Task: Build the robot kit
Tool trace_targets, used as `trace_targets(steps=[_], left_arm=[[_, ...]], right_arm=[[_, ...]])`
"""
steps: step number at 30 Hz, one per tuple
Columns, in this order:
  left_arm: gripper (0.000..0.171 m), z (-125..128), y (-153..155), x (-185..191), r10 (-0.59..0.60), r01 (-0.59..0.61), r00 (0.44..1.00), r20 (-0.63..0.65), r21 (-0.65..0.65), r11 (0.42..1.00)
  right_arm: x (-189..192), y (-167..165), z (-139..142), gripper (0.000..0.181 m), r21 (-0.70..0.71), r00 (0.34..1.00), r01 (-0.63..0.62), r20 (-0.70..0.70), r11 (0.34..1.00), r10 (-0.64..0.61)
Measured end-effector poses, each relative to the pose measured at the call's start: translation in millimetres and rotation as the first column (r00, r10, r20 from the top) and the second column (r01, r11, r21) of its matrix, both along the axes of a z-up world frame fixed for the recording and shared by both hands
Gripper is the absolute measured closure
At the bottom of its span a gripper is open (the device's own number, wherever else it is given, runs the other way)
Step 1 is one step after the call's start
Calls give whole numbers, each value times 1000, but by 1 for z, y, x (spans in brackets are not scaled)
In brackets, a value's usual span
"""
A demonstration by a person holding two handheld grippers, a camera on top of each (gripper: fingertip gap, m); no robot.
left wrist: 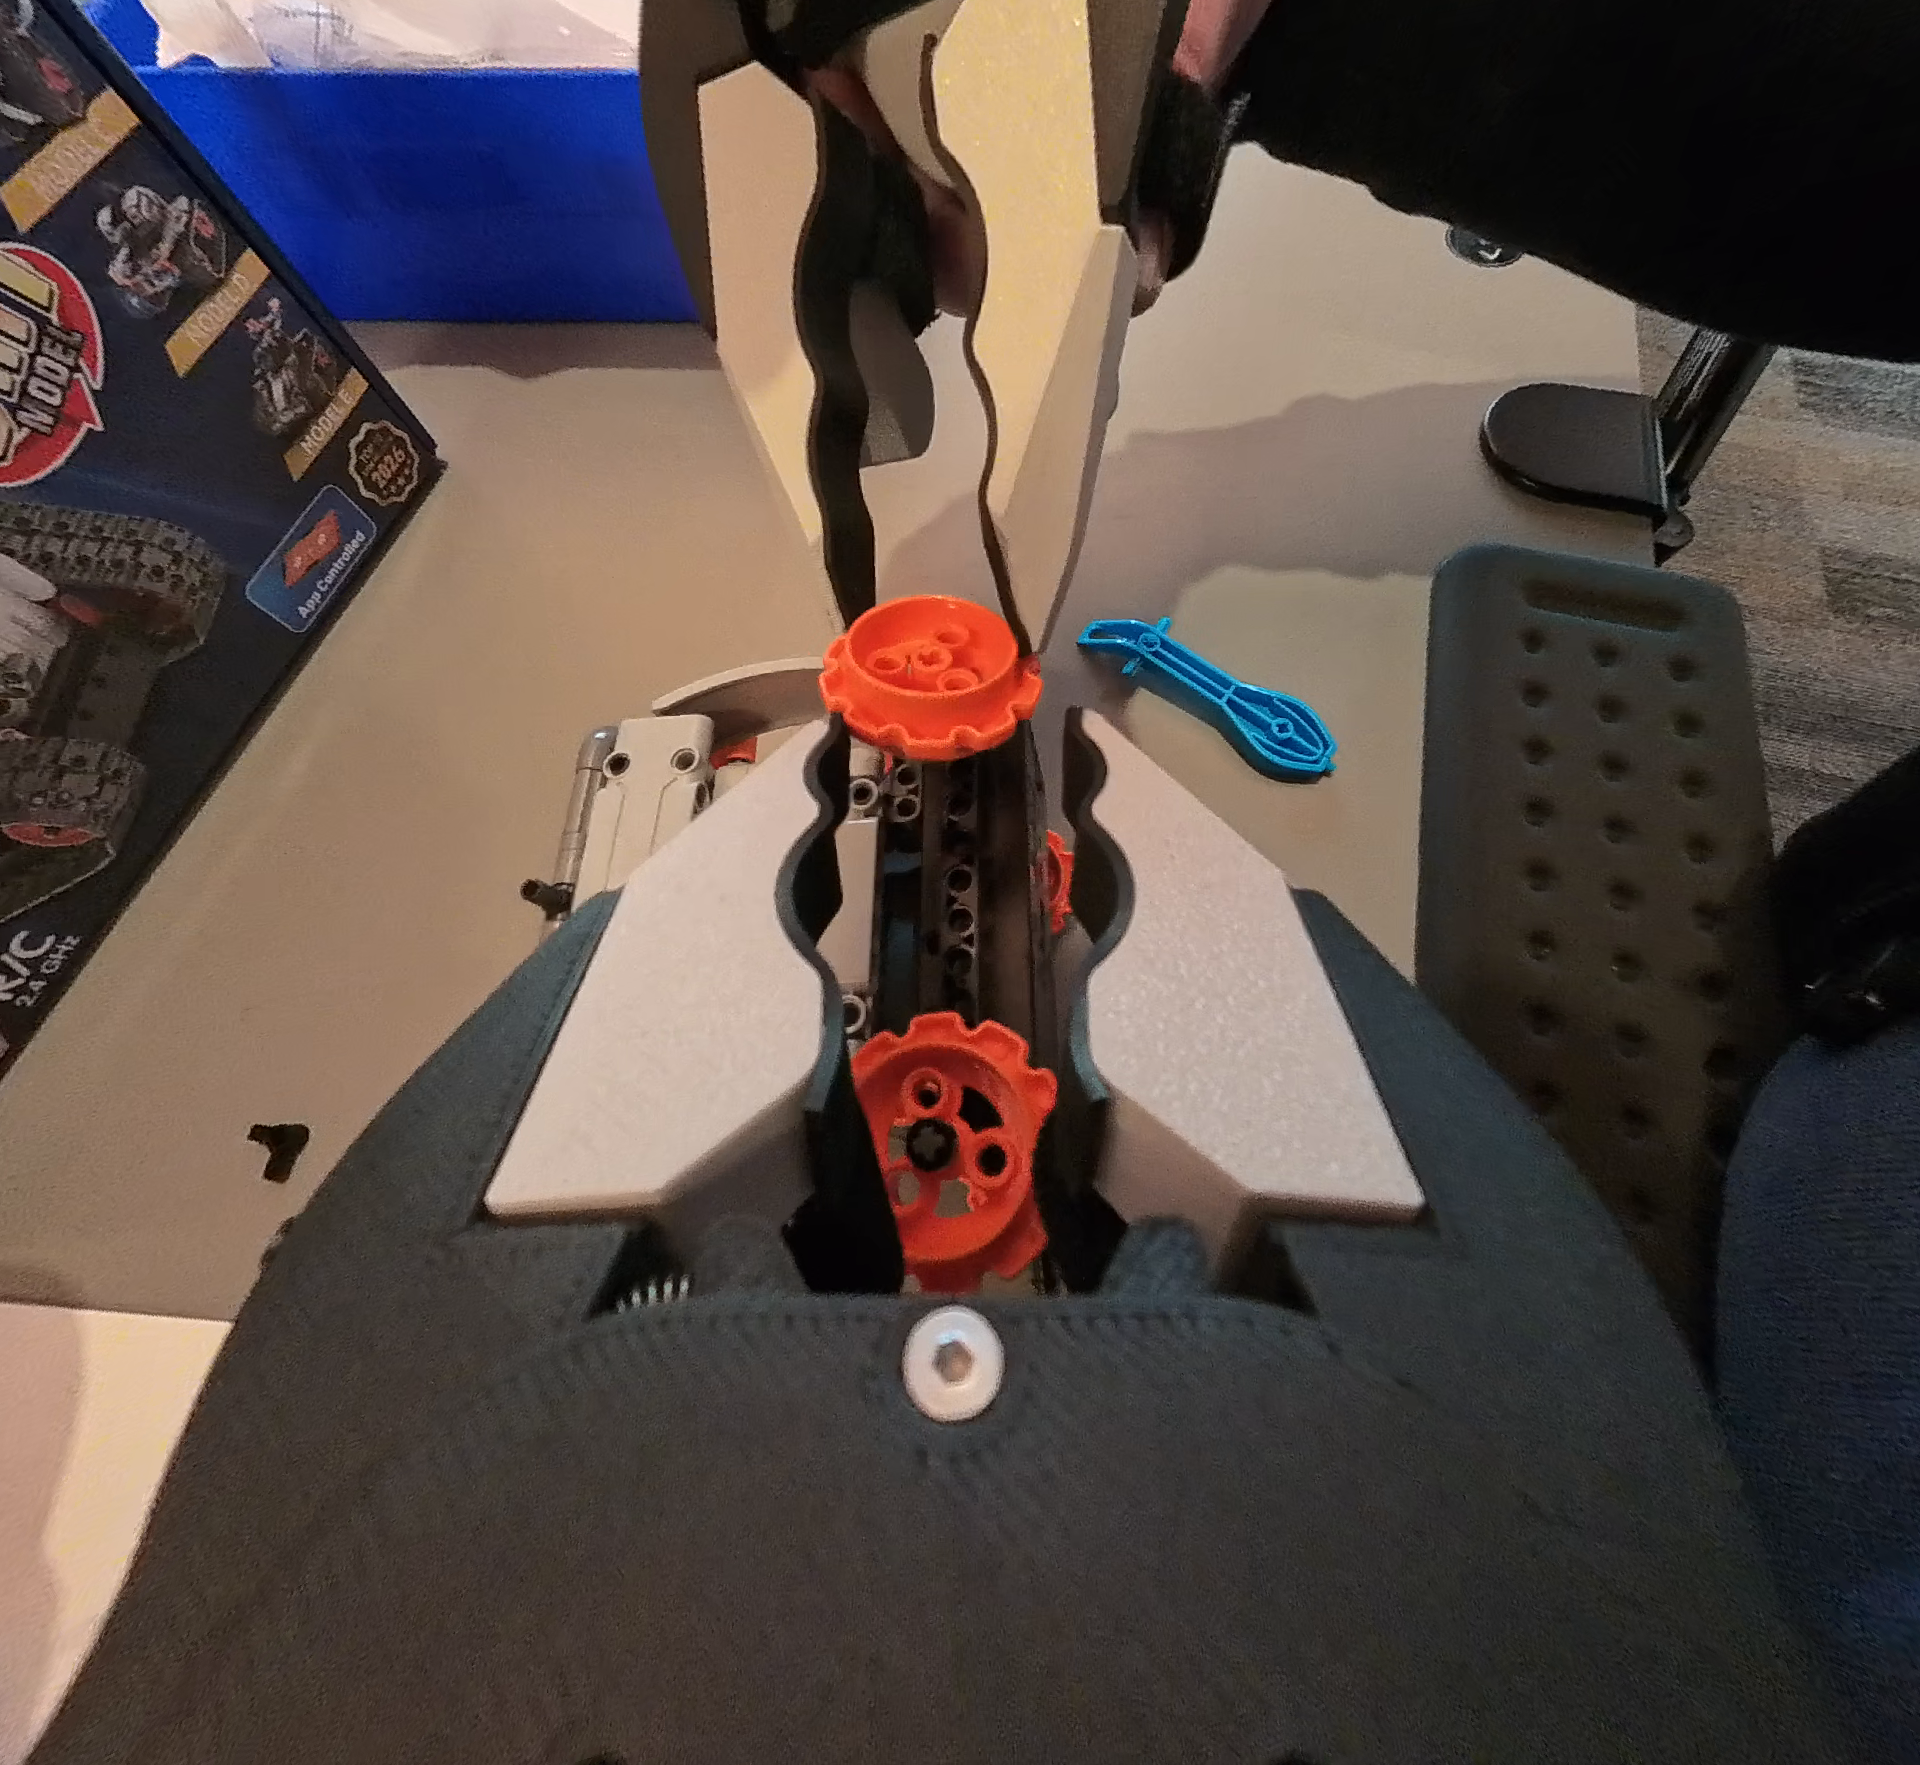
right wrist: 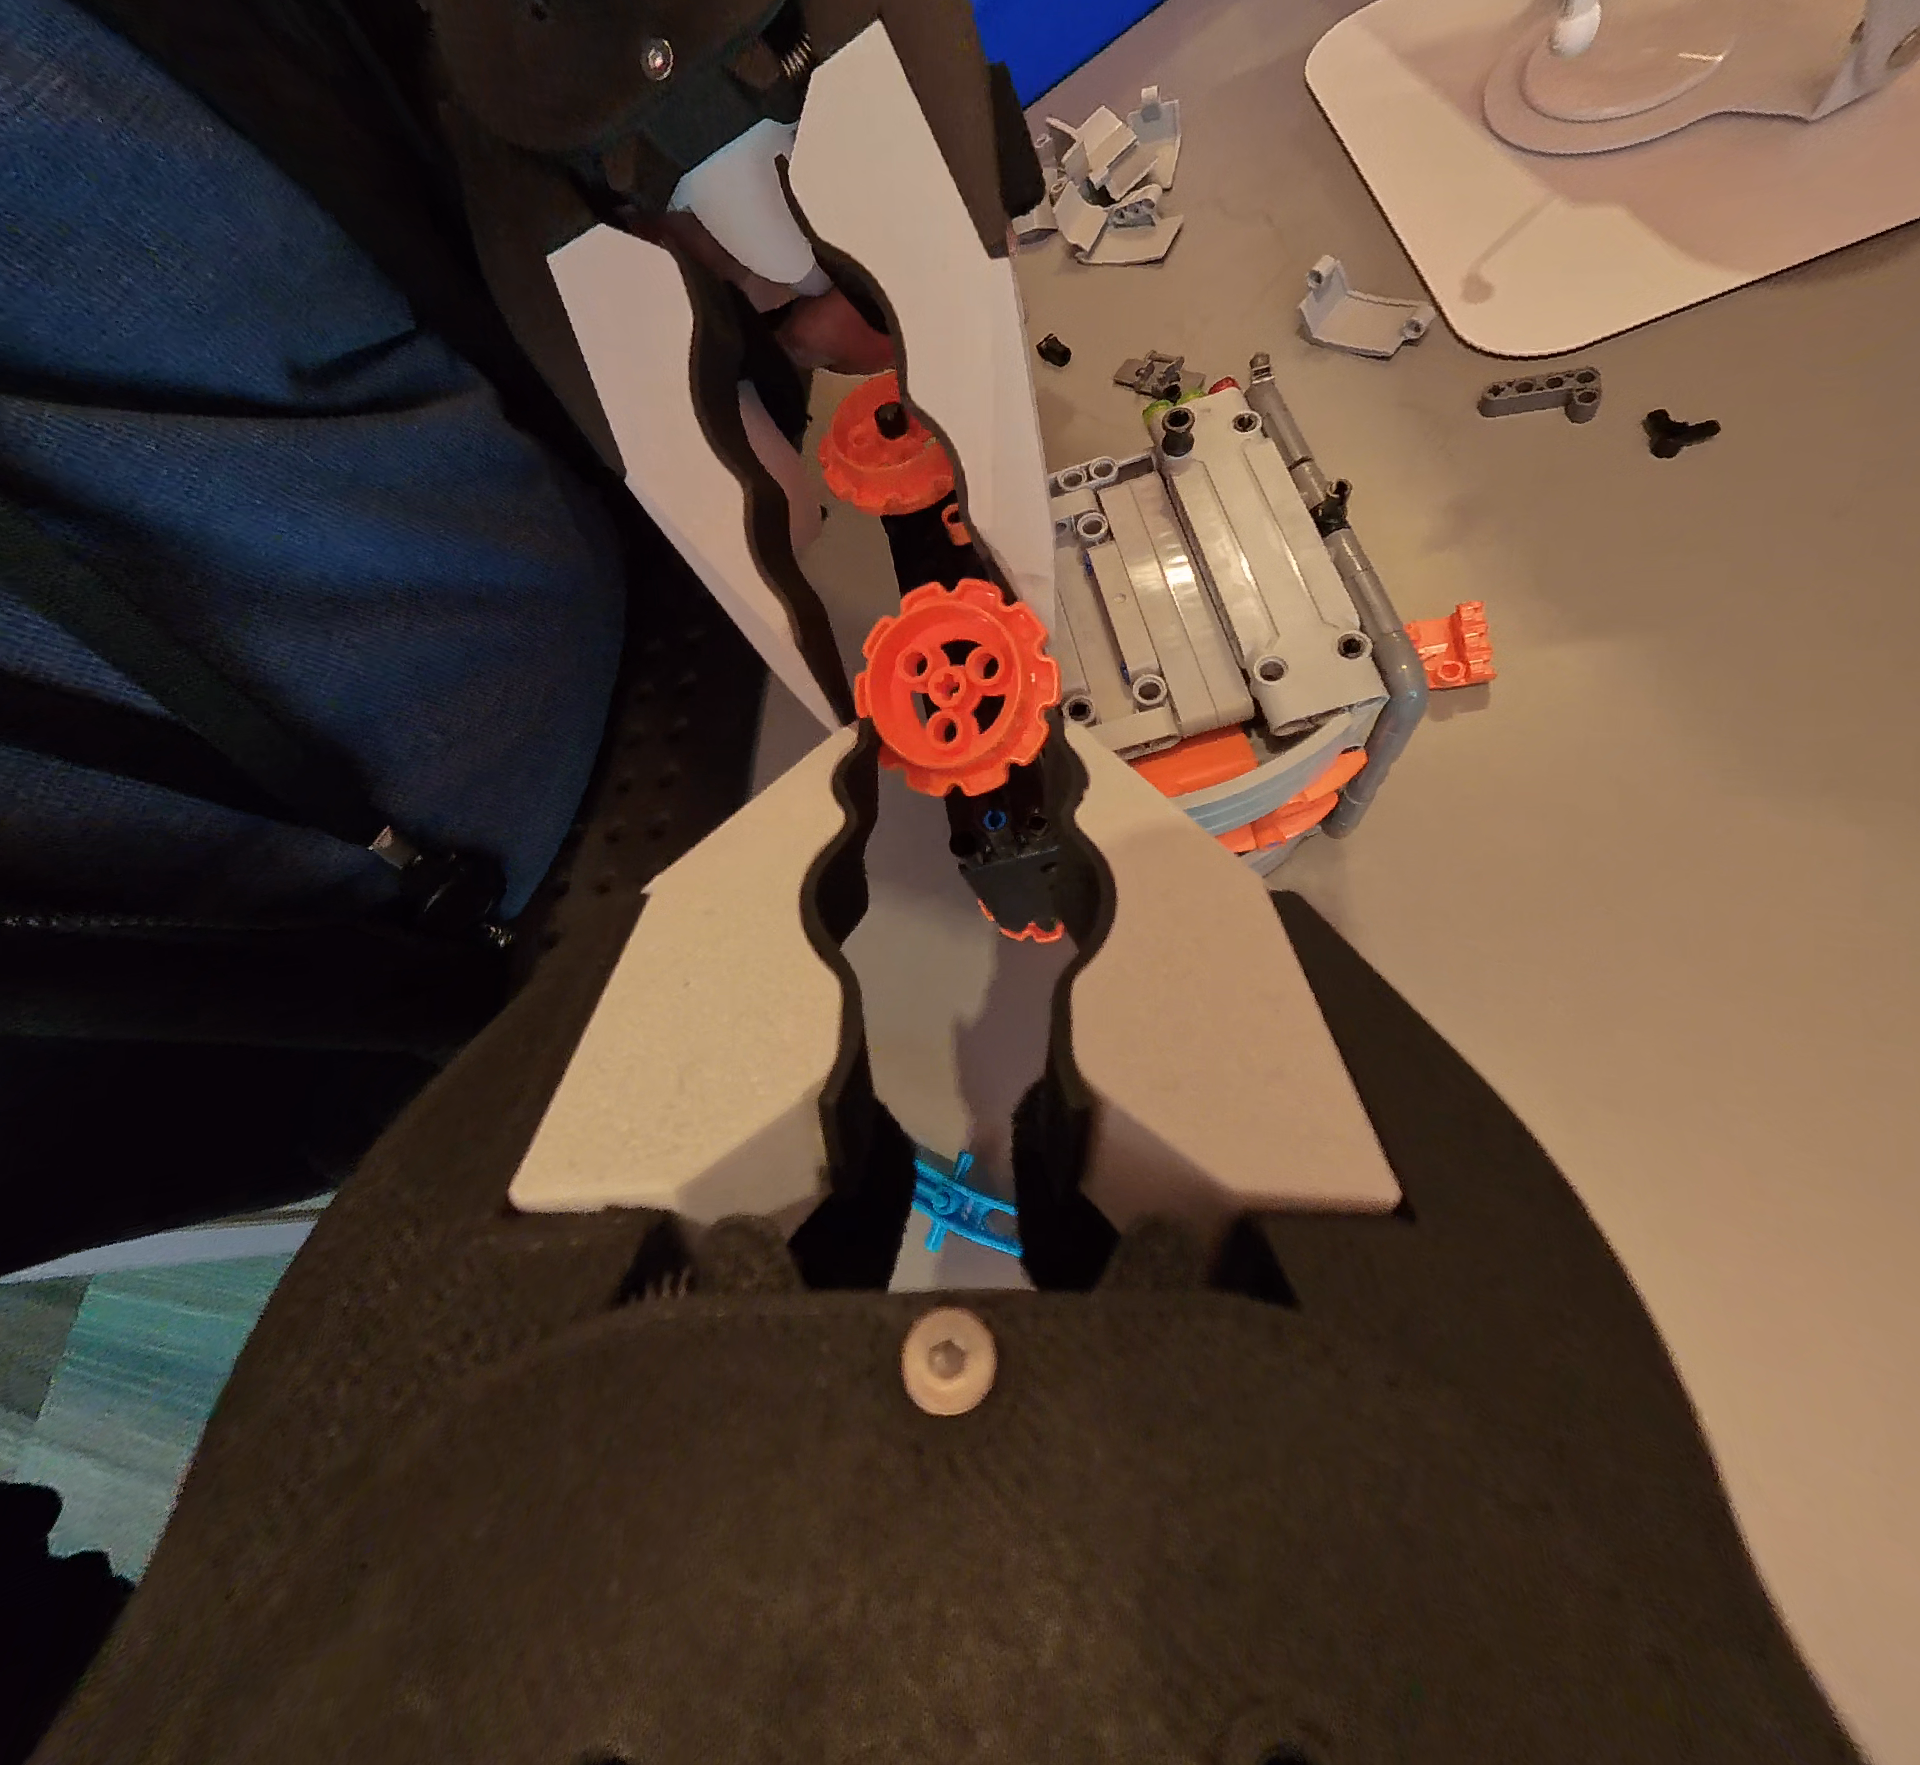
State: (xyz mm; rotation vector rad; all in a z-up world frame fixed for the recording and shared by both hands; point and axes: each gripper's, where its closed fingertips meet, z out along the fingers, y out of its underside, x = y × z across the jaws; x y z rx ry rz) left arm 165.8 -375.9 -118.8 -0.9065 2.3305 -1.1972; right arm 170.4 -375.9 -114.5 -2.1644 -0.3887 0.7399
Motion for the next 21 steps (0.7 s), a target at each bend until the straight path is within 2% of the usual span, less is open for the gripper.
trace_targets(steps=[8,21], left_arm=[[138,0,0,0,-8,8,1000,7,-4,1000],[138,-6,-1,0,-65,63,996,-66,-30,998]], right_arm=[[-2,-3,3,152,0,999,47,21,999,-47],[-1,-3,1,151,-17,987,162,24,987,-161]])
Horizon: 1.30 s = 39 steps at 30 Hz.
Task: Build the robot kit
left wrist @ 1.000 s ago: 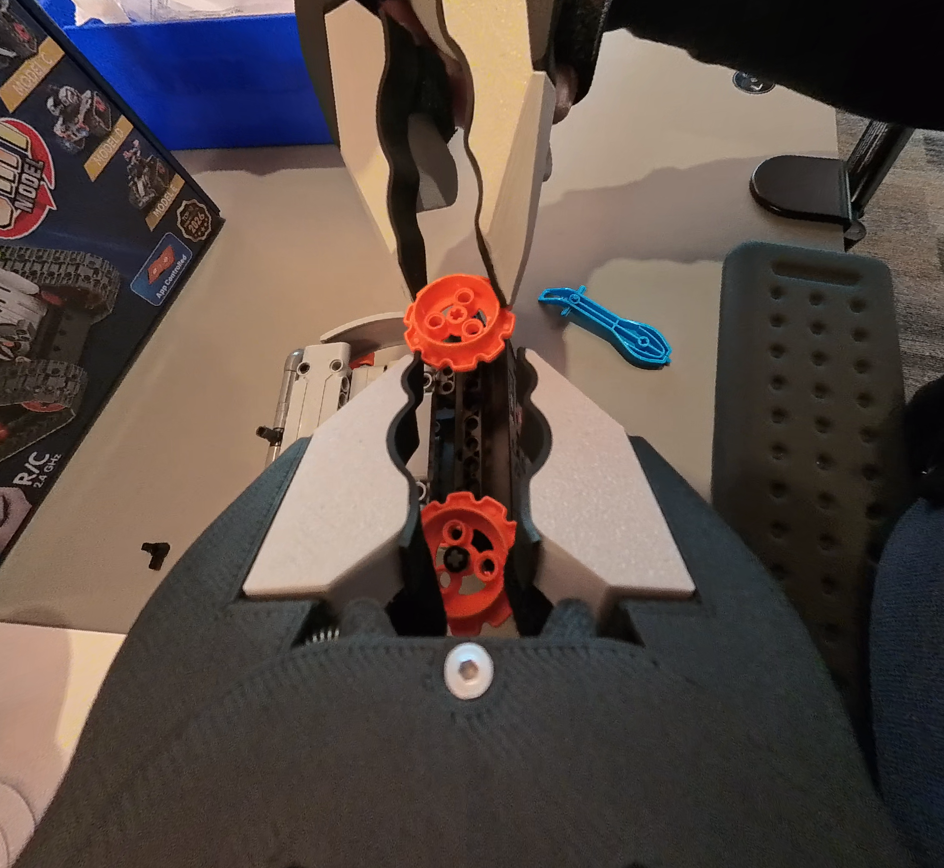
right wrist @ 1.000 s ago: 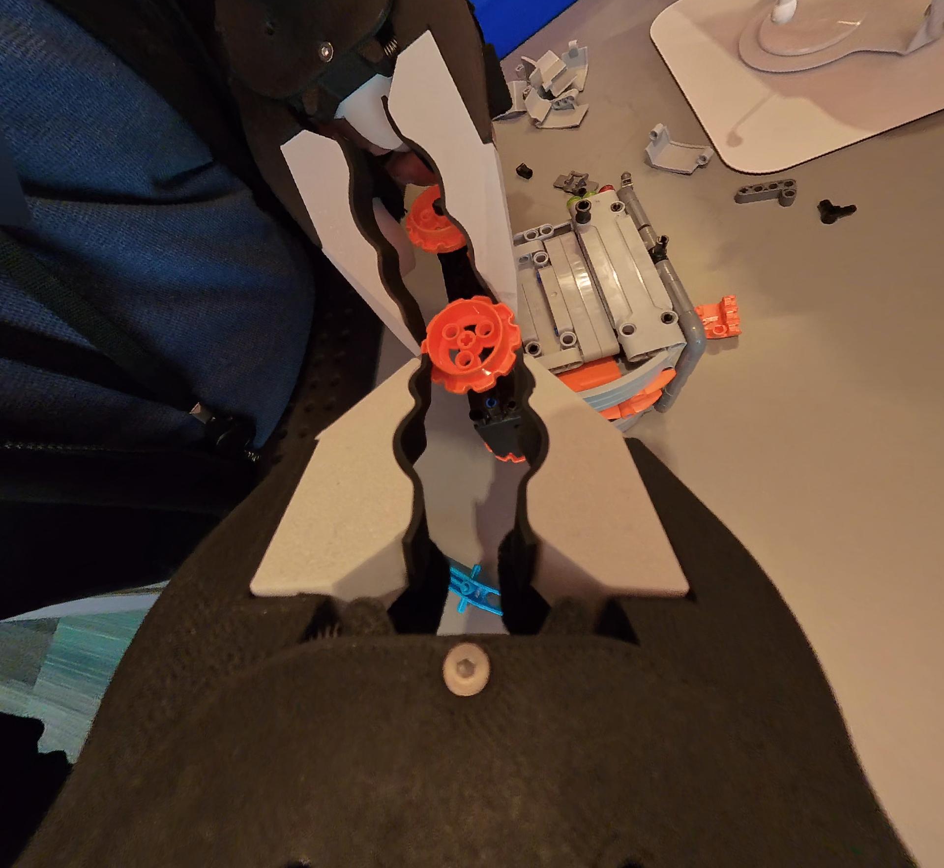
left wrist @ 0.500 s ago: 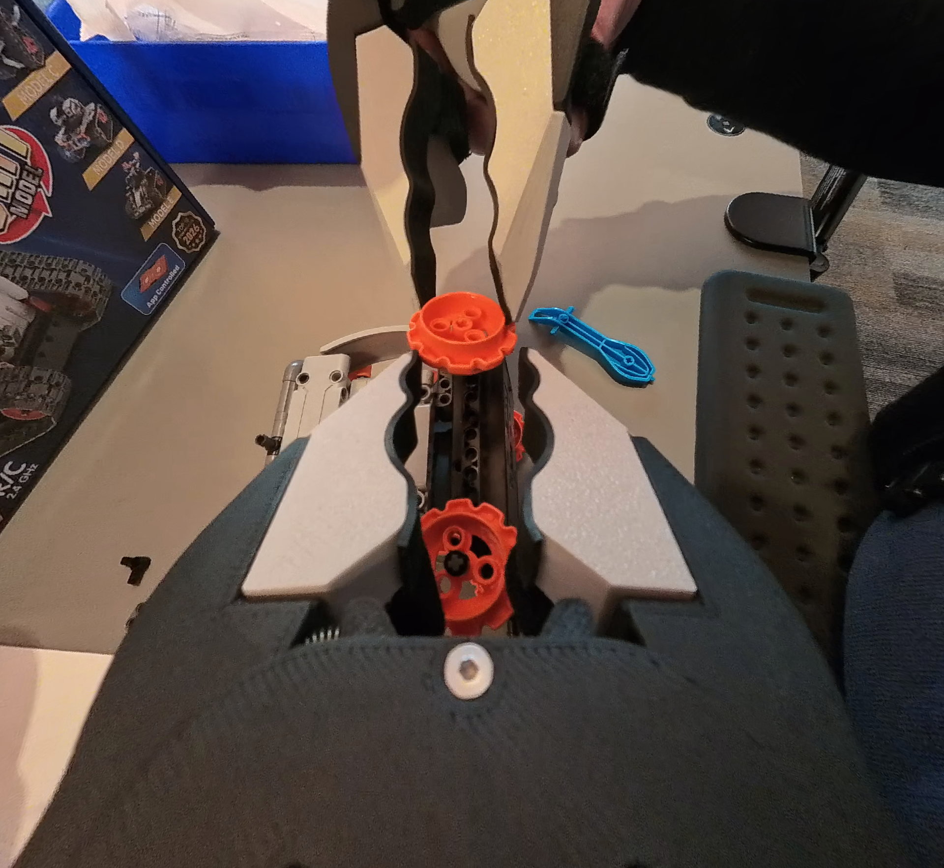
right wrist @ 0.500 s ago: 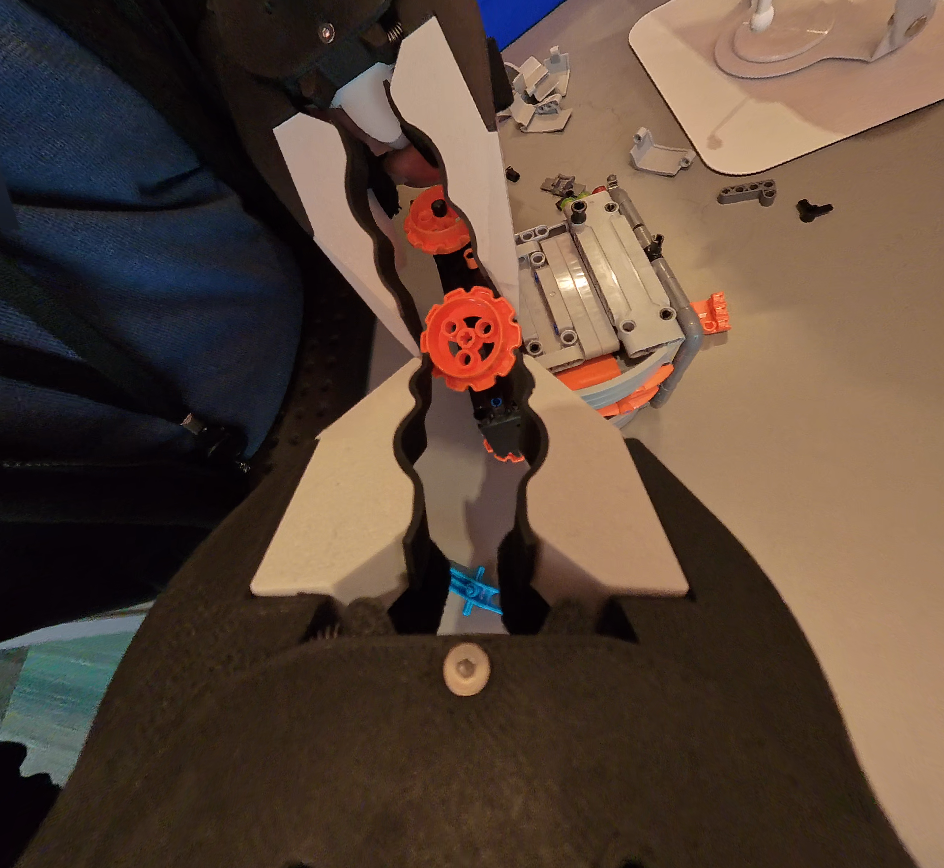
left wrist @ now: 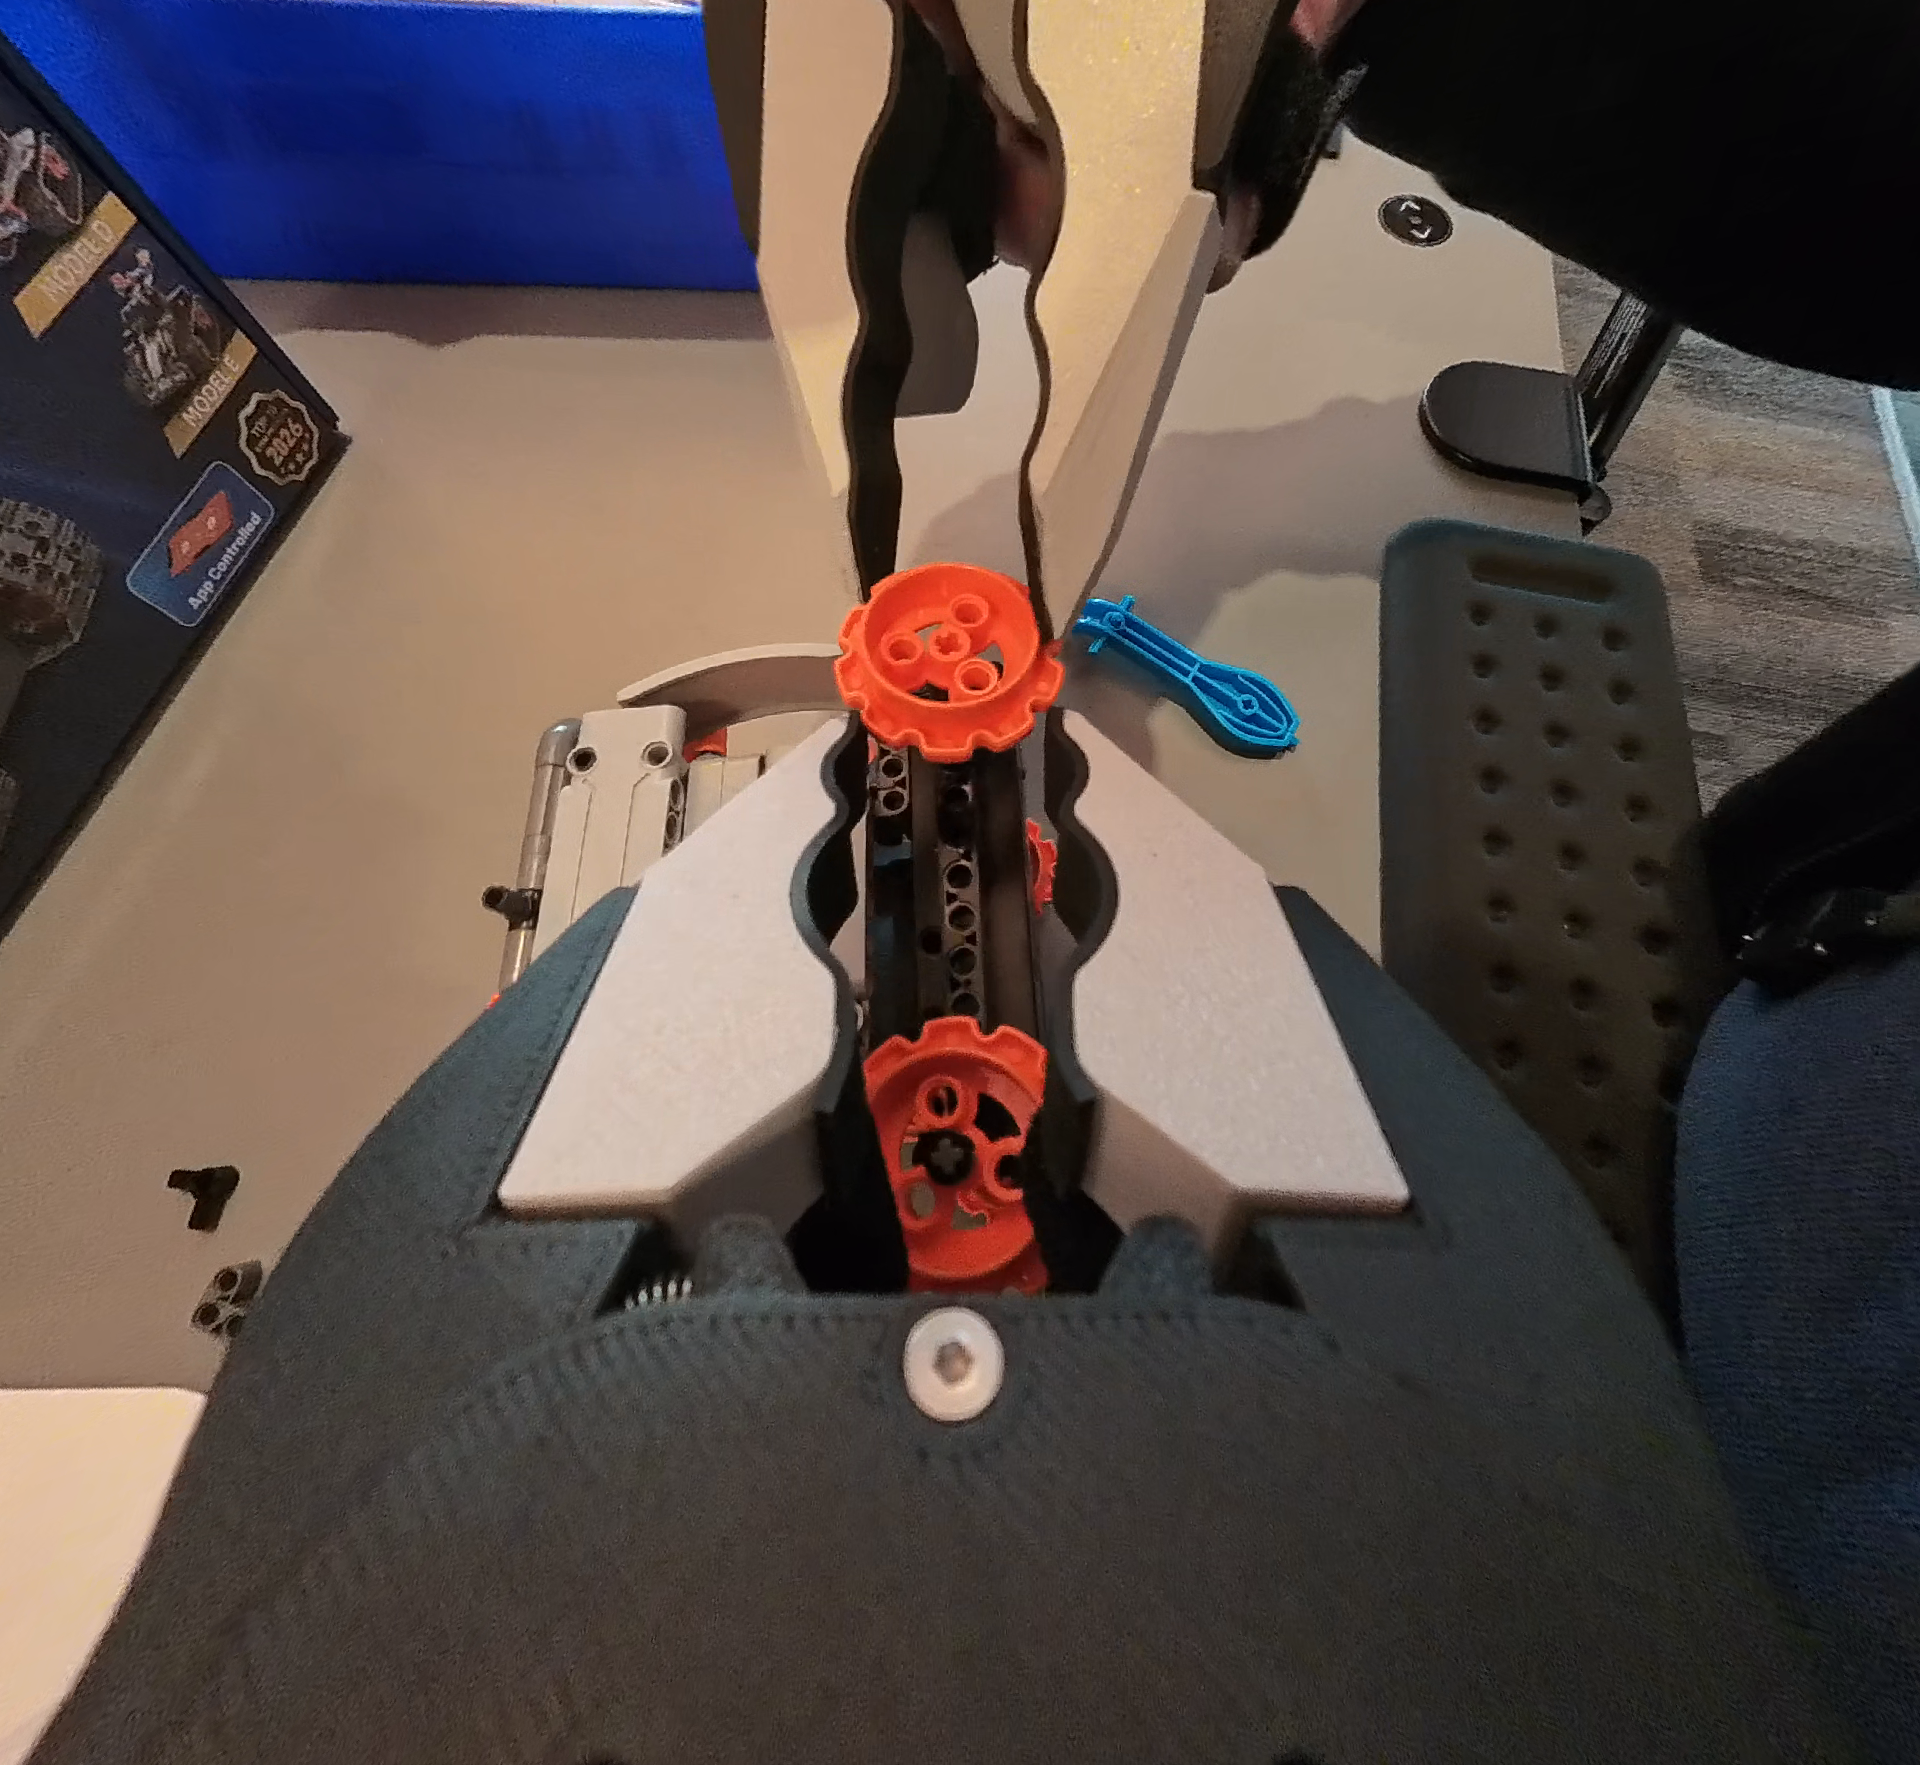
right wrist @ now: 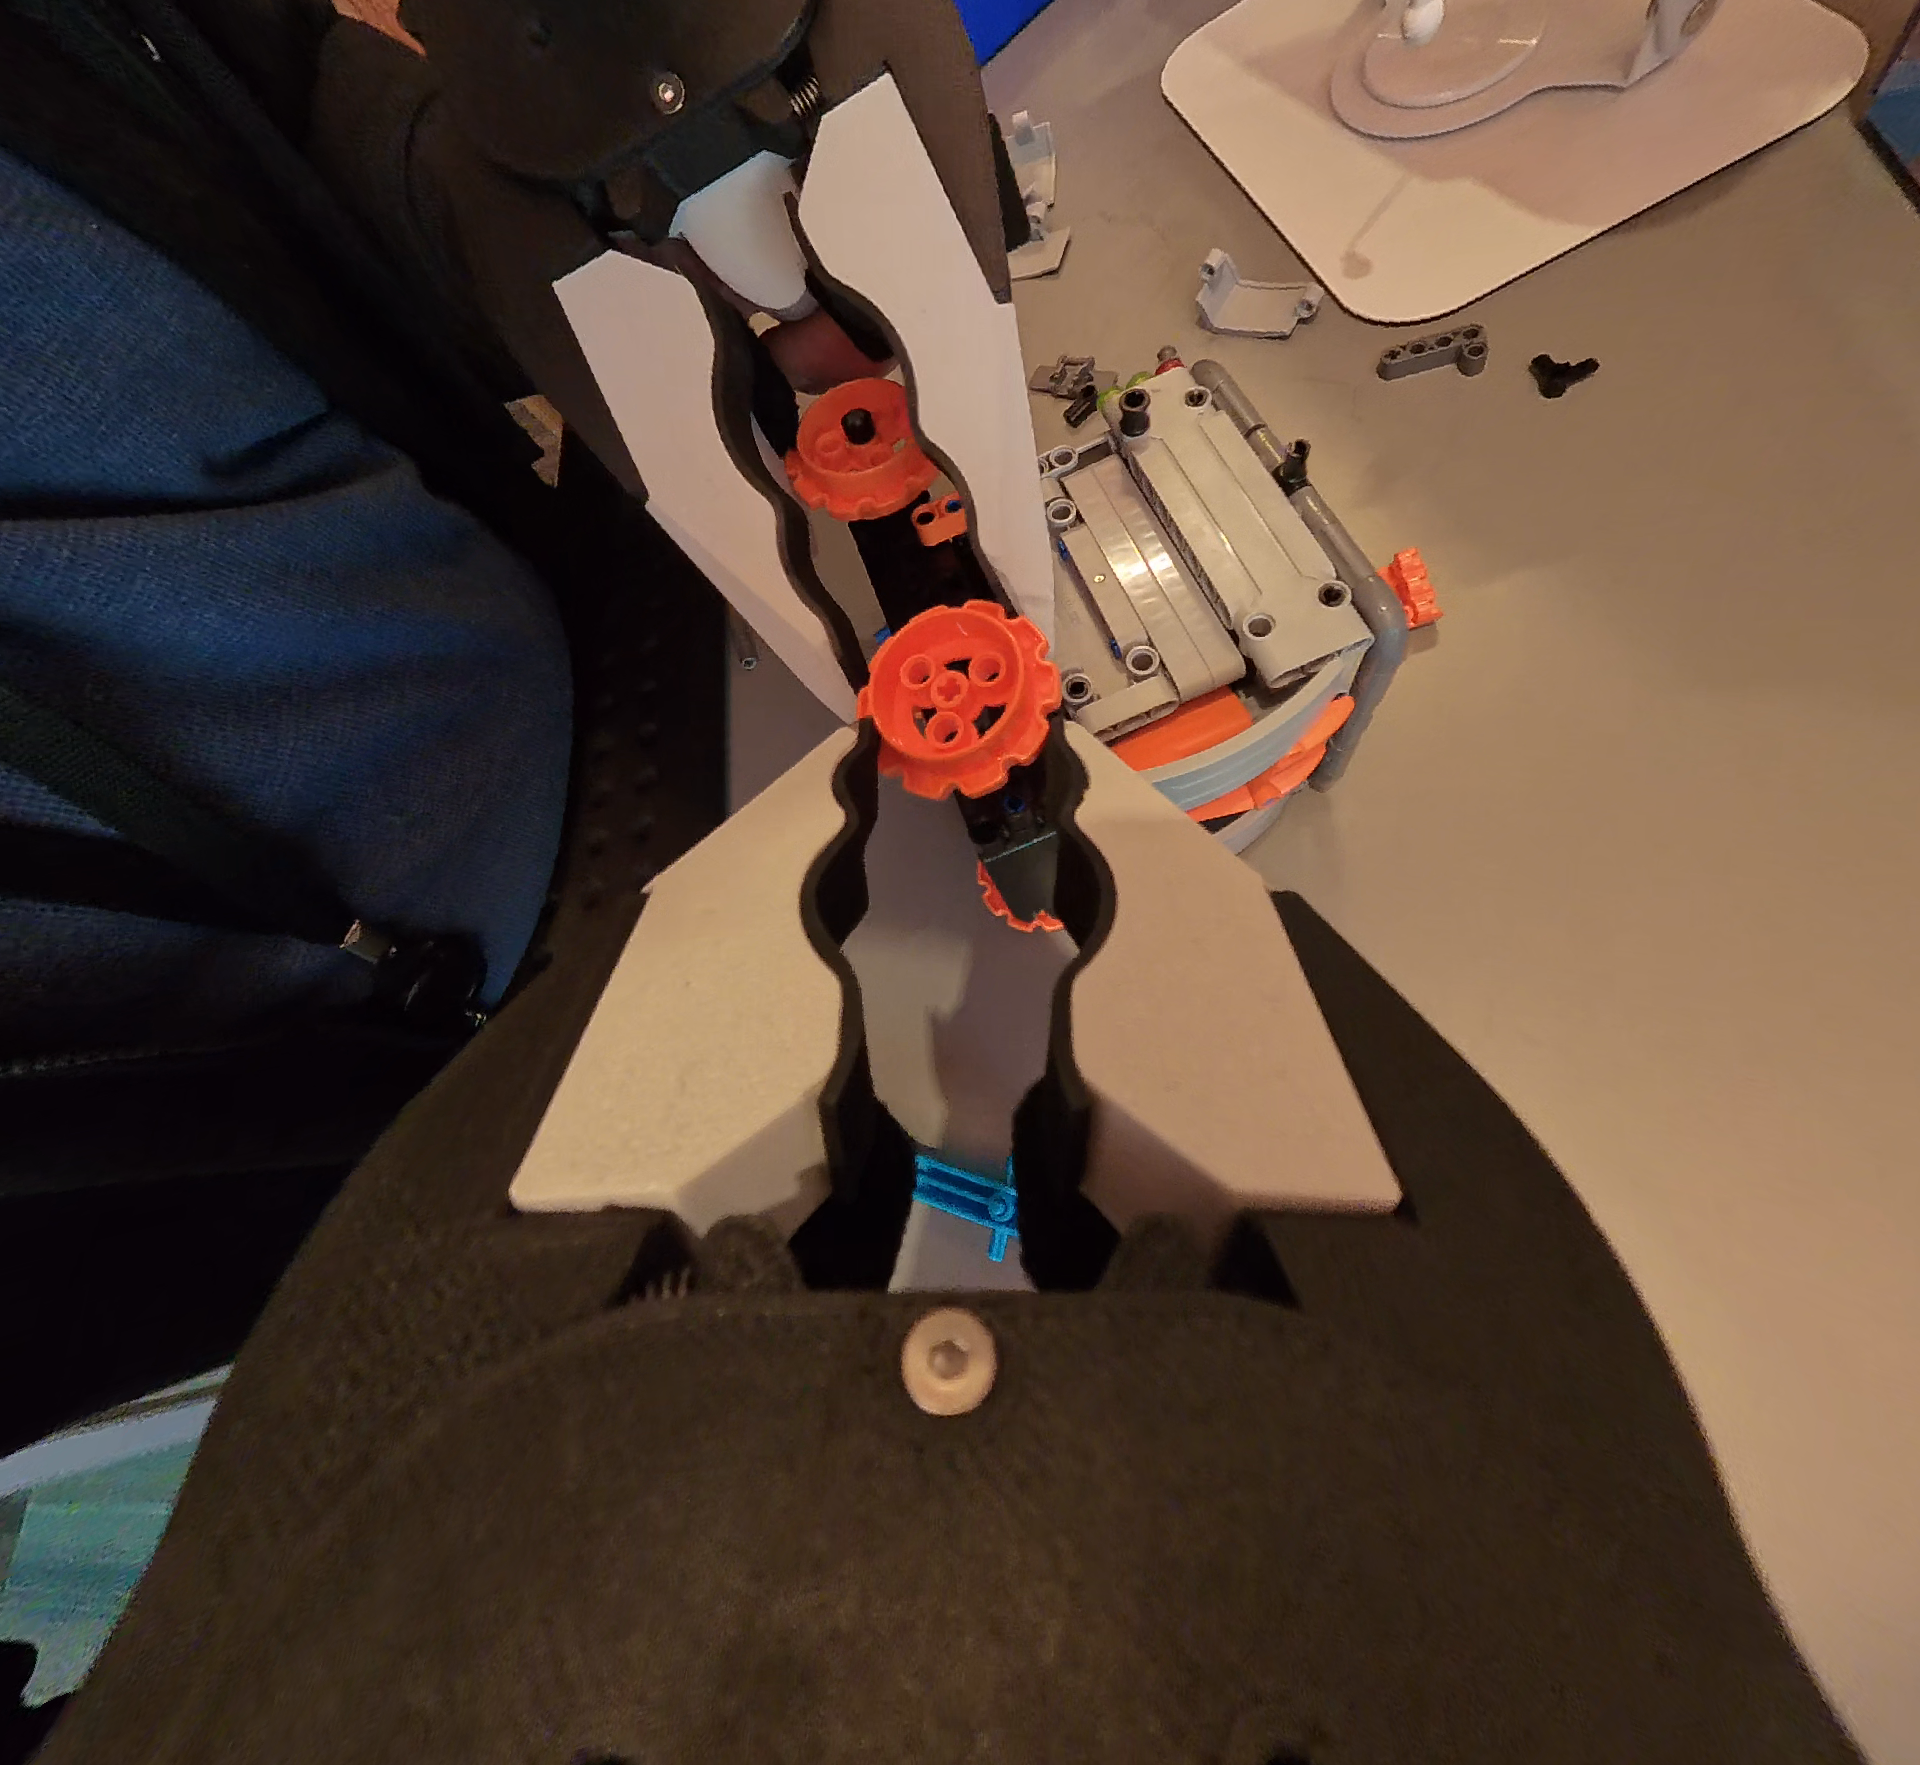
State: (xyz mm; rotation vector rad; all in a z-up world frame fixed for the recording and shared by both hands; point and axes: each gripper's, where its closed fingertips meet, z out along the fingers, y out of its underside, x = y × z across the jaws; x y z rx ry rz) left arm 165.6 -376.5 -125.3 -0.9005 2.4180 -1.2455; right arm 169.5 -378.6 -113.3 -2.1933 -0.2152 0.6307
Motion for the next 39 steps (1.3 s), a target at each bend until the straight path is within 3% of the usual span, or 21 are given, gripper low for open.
trace_targets(steps=[19,25,39], left_arm=[[125,2,7,4,50,-51,999,-13,-110,993],[128,8,8,3,51,-44,995,86,-88,995],[125,6,4,1,7,-4,994,109,-26,1000]], right_arm=[[-1,1,0,151,24,995,90,-35,996,-90],[-3,1,1,151,21,995,97,-29,995,-96],[-2,4,-2,152,17,991,126,-45,992,-126]])
